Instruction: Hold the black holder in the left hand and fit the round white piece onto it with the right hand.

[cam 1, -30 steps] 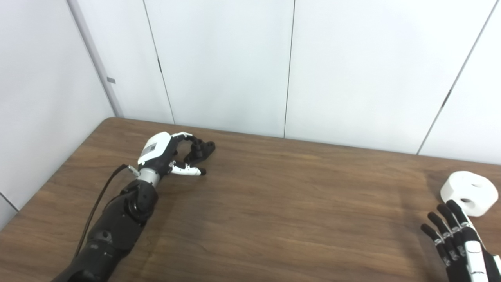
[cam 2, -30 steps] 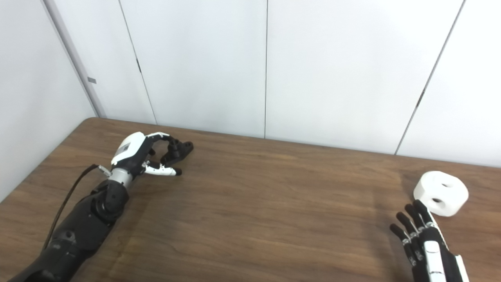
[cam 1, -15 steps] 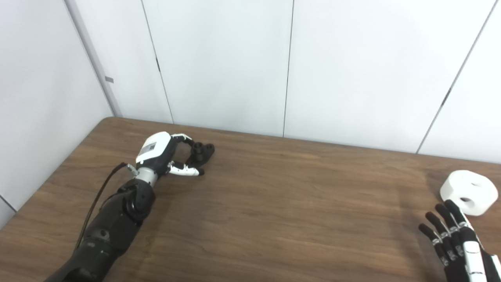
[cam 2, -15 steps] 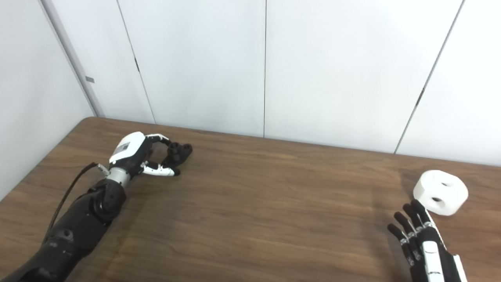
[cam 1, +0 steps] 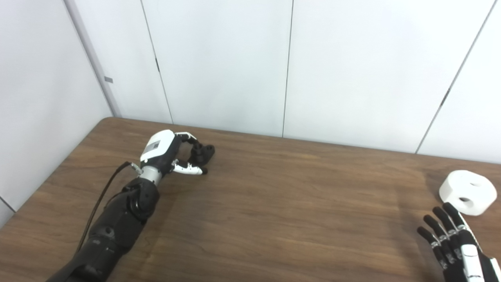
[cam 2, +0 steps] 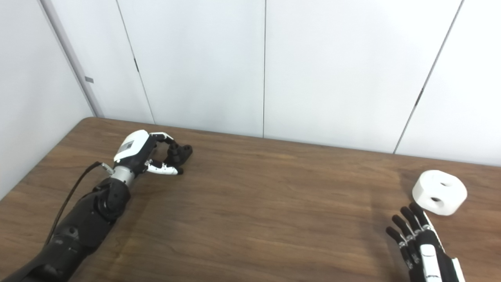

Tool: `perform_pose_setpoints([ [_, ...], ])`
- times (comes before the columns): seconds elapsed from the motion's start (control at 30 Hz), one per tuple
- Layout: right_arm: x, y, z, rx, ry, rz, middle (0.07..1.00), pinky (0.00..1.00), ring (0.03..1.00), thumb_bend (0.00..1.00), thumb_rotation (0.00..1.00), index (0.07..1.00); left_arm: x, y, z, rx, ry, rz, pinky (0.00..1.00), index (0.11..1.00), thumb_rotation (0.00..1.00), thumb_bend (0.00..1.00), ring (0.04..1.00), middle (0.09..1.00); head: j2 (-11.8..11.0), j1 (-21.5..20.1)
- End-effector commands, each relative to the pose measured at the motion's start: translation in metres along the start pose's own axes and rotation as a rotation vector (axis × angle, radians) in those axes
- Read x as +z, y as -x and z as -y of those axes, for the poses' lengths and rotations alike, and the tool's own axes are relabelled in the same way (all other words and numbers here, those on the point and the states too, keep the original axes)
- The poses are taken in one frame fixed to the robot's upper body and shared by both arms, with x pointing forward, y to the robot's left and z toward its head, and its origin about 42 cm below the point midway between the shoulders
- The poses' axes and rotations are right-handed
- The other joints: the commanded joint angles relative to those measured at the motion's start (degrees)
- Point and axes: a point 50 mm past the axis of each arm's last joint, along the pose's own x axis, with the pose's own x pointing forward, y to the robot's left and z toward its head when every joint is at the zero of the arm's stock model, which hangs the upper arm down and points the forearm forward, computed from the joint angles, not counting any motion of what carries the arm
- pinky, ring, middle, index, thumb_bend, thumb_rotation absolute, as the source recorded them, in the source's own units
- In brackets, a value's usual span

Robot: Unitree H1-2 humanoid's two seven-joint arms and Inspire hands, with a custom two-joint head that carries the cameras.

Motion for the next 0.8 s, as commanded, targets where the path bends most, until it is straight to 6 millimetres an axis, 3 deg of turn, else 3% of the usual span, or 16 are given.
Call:
perform_pose_setpoints([
  [0.0,0.0162,-0.0046,-0.0054,0.027,0.002,0.095,0.925,0.85,0.903,0.33,0.77,0.914,0.0114,-0.0163,-0.0201,0.060,0.007,0.045,0.75,0.636,0.17,1.00,0.806,0.745,0.0,0.0],
  [0.63,0.0202,-0.0025,-0.0081,0.012,0.000,0.101,0.922,0.84,0.899,0.32,0.75,0.908,0.0135,-0.0179,-0.0218,0.070,0.000,0.049,0.73,0.631,0.14,0.99,0.799,0.734,0.6,-0.2],
  [0.77,0.0193,-0.0030,-0.0076,0.015,-0.002,0.098,0.917,0.84,0.894,0.33,0.75,0.905,0.0130,-0.0176,-0.0233,0.085,-0.006,0.041,0.74,0.699,0.15,1.00,0.816,0.786,0.3,-0.2],
])
